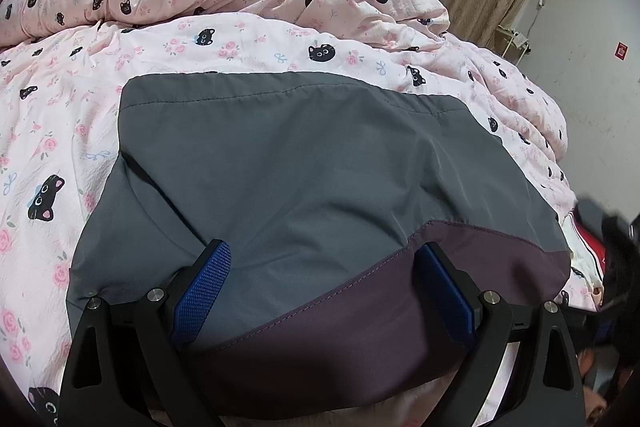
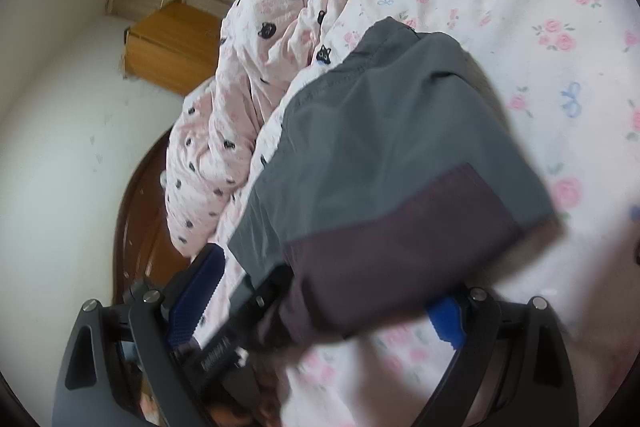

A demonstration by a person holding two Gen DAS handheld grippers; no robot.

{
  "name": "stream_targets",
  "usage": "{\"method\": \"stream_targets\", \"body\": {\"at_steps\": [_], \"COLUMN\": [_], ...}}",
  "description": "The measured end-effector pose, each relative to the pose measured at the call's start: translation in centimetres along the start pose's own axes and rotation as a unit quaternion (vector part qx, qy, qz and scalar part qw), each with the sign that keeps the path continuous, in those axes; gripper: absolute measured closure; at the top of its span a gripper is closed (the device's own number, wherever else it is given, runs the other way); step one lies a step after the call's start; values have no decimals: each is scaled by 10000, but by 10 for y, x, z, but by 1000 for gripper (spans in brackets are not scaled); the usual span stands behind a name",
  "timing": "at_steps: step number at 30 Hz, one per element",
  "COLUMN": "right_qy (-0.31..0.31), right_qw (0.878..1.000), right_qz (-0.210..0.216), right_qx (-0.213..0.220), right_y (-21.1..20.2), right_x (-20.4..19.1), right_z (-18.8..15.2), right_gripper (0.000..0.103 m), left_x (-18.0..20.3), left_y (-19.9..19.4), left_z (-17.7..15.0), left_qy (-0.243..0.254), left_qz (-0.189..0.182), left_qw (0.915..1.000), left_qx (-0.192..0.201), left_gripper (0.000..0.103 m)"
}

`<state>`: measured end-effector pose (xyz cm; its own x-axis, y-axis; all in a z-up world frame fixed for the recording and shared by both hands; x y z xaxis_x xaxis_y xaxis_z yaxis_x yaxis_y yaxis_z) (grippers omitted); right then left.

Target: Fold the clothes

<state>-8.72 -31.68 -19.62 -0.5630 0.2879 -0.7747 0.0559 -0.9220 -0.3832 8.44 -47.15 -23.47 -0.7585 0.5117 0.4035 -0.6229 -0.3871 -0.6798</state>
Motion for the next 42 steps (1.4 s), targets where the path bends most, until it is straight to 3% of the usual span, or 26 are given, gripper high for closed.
{"method": "stream_targets", "body": {"at_steps": [3,4,6,7,8,13,15,20,26,32,37,42], "right_qy": [189,179,126,58,-9,-193,-292,-428,-572,-768,-999,-1350], "right_qw": [9996,9996,9995,9994,9992,9988,9984,9979,9970,9954,9922,9863], "right_qz": [24,-32,-160,-245,-330,-395,-425,-461,-492,-531,-706,-933], "right_qx": [206,224,242,230,218,207,212,178,144,216,231,183], "right_y": [3,5,7,7,6,5,5,5,5,0,1,3], "right_x": [2,3,5,6,7,6,3,3,3,-4,-12,-26], "right_z": [10,12,16,17,18,21,21,20,20,22,21,18], "right_gripper": [12,18,48,71,80,80,80,81,81,81,82,83], "left_x": [1,1,2,3,5,29,36,25,21,12,14,10], "left_y": [-1,-1,-6,-9,-13,-38,-24,21,13,-31,-6,2], "left_z": [0,1,2,5,7,37,39,22,22,19,-5,-7], "left_qy": [23,31,39,30,20,183,266,377,197,146,423,246], "left_qz": [19,26,62,101,141,74,145,960,848,1062,762,513], "left_qw": [10000,10000,9999,9999,9997,9943,9956,9942,9957,9904,9957,9983], "left_qx": [23,32,82,132,182,1045,887,307,331,874,326,85], "left_gripper": [10,10,10,10,10,10,10,3,3,3,3,3]}}
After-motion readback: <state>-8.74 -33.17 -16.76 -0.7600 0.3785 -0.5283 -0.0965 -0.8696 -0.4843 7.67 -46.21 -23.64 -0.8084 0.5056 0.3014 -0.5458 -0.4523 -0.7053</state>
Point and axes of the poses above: each gripper's, at about its wrist camera, not at the fingertips, and y roughly the way its jaws point, x to its right, z to its top, the point moved 7 cm from there along y, roughly the way its jaws point, and after that the axes turned 9 degrees about -y, right-handed, at the moved point
